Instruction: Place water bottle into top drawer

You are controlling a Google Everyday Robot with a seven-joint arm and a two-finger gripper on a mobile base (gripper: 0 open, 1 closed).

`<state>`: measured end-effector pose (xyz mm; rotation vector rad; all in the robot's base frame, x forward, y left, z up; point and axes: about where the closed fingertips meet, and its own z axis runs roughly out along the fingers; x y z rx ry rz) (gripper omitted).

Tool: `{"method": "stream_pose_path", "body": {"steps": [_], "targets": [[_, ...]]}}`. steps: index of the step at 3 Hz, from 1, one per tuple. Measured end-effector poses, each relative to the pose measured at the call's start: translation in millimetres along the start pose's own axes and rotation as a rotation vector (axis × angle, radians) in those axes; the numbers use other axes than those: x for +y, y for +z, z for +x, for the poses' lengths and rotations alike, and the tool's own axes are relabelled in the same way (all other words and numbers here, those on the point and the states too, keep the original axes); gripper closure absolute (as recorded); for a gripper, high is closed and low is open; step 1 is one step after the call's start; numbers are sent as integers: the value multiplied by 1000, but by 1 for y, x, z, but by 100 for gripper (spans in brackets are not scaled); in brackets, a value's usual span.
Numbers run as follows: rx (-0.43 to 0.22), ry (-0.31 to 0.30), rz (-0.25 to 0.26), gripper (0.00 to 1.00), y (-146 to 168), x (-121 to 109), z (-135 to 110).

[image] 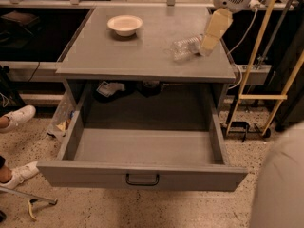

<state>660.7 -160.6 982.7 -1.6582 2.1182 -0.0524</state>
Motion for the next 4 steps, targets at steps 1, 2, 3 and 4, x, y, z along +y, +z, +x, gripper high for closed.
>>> {"method": "stream_pose_path", "body": {"steps": [1,2,3,4], "targets": [[-69,33,-64,0,55,-26,2],[-165,73,-116,0,149,-57,-7],[-165,73,-116,0,149,-57,-7],[-172,41,-131,0,163,-56,-8]]}}
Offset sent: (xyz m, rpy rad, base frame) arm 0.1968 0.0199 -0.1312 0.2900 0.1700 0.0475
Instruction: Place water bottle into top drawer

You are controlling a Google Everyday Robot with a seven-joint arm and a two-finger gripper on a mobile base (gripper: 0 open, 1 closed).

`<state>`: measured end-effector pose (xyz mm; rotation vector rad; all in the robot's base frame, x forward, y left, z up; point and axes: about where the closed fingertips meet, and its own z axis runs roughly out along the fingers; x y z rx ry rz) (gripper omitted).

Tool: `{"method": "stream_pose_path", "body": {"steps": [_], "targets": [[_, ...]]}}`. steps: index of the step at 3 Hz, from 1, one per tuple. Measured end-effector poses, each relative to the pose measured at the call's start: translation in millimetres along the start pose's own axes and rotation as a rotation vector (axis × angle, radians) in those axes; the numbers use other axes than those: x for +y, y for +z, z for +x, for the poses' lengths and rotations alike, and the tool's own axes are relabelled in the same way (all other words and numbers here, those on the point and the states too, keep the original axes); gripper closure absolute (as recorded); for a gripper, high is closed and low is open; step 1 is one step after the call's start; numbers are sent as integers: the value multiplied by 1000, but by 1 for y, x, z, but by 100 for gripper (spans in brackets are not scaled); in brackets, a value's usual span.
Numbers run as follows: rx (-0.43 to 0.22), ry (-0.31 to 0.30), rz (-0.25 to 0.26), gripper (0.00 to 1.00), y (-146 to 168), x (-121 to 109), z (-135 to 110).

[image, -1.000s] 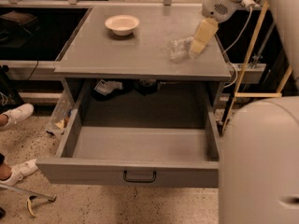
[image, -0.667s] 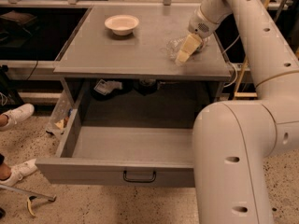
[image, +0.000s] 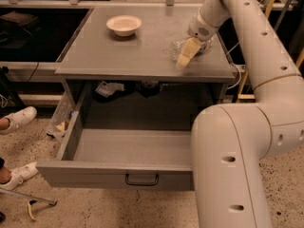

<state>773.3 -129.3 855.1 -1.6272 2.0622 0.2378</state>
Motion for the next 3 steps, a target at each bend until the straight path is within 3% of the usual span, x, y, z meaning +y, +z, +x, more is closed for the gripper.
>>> {"method": "stream_pose_path", "body": {"steps": [1,2,3], "targets": [[-16,-56,-41,0,24,1,4],[-25,-58,-26,0,30,-4,2],[-25,-58,-26,19,30,-4,2]]}}
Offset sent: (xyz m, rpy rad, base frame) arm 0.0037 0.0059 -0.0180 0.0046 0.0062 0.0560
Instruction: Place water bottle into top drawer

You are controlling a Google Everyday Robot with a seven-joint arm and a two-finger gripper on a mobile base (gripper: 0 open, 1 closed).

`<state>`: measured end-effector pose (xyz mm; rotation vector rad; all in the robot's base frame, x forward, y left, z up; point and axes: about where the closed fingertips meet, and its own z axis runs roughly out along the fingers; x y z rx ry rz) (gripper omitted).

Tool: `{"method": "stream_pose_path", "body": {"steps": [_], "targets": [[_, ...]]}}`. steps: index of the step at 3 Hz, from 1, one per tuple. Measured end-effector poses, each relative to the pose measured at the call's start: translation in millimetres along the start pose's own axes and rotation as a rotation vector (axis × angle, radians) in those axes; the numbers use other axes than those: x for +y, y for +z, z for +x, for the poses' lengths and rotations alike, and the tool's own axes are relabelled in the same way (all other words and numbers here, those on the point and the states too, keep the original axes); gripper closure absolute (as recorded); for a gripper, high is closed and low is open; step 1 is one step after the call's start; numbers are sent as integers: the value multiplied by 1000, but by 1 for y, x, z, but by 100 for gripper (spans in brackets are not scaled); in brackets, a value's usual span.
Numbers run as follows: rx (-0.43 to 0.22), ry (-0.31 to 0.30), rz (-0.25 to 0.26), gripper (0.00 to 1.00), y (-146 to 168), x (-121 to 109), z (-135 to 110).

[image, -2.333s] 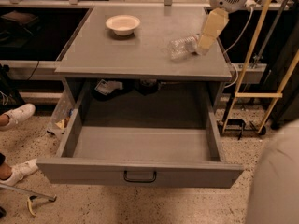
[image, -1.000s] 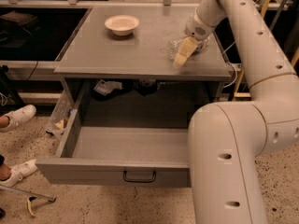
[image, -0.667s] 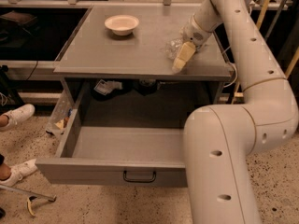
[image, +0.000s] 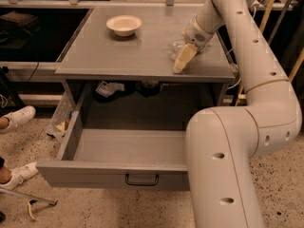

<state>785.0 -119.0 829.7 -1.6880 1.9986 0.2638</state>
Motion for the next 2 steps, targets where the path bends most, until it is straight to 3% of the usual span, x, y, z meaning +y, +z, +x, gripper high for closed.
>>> {"method": "stream_pose_path", "body": {"steps": [2], "targets": [[0,0,0,65,-7,1,-4]]}}
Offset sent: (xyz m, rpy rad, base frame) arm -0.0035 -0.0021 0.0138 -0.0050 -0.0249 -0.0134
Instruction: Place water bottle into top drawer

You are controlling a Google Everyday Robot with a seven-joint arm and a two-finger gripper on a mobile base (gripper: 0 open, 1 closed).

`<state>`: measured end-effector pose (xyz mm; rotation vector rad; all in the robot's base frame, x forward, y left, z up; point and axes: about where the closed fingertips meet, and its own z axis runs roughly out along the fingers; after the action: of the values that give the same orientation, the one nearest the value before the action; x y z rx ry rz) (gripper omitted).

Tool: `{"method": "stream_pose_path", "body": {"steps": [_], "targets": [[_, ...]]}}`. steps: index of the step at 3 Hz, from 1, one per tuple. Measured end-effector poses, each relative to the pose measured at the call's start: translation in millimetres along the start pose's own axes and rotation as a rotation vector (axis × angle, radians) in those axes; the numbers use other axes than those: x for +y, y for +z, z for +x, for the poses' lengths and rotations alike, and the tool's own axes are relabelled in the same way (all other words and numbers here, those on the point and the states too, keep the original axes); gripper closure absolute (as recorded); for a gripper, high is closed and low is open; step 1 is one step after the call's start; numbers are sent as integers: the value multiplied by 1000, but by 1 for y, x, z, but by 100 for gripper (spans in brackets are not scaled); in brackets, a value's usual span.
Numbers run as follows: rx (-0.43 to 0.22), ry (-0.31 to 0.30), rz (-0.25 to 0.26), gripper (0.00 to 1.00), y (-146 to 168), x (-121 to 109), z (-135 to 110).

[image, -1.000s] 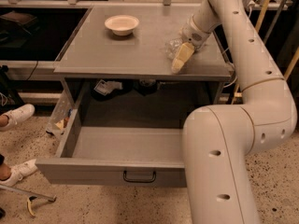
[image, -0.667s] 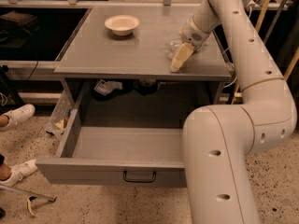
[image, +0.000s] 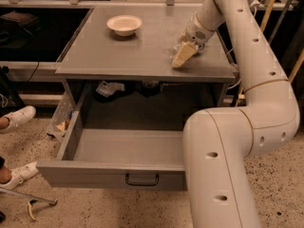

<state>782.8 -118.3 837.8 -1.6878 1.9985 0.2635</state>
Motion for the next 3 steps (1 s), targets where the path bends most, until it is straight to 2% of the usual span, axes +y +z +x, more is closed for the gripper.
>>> {"method": "stream_pose_path", "body": {"steps": [1,2,3], "targets": [[0,0,1,89,-2,0,-1],[-20,-29,175,100,-70,-21,-36],[-20,-29,175,100,-70,-21,-36]]}}
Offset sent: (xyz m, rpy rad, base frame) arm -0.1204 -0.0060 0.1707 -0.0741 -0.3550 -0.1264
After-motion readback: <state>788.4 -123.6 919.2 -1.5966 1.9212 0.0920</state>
